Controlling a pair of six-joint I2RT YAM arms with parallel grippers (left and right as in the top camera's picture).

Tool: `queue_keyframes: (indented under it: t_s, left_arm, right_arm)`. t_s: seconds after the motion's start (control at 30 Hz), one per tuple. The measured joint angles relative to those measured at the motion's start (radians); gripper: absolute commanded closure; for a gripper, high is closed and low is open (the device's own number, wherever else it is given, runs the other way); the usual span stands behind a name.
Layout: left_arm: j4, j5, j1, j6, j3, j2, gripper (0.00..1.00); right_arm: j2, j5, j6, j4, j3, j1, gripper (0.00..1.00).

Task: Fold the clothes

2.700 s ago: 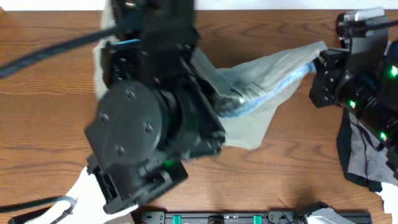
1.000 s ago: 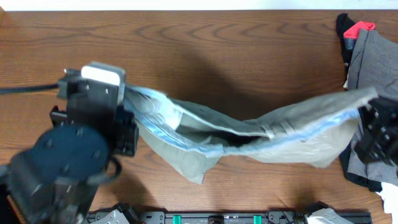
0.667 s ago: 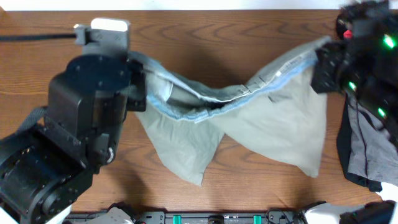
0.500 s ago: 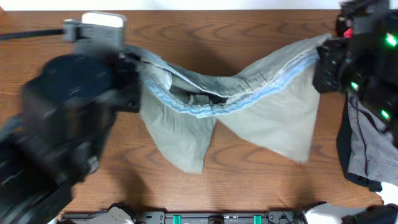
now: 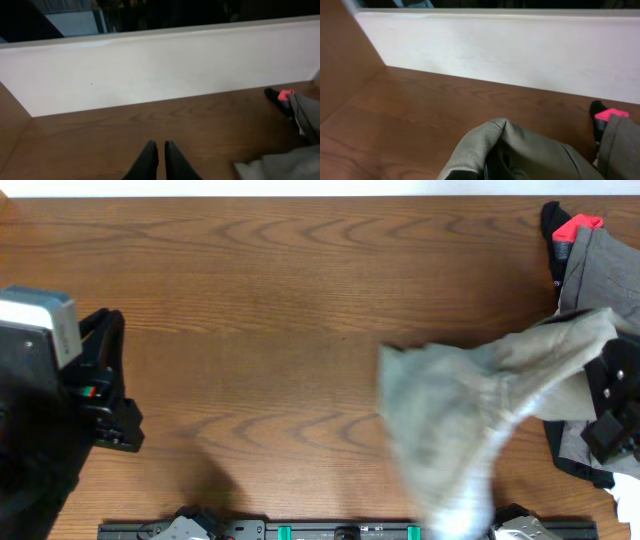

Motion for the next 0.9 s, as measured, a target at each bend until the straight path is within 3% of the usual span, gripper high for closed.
queue_keyframes:
  t_s: [0.1, 0.27, 0.5, 0.9]
  left_arm:
    - [-0.031, 0.040, 0.000, -0.001, 0.002, 0.023, 0.83]
    - [-0.082, 0.123, 0.000, -0.003, 0.001, 0.108, 0.83]
    - [-0.013, 0.188, 0.000, -0.002, -0.013, 0.185, 0.62]
    - [-0.043, 0.387, 0.000, 0.011, -0.013, 0.204, 0.60]
  right_arm:
    - [0.006, -0.010, -0.003, 0.007, 0.000, 0.000, 0.99]
    - [0.034, -0.011, -0.003, 0.052, 0.000, 0.000, 0.99]
    - [0.117, 0.021, 0.007, 0.212, 0.000, 0.000, 0.99]
    - [0.365, 0.141, 0.149, 0.515, -0.015, 0.000, 0.99]
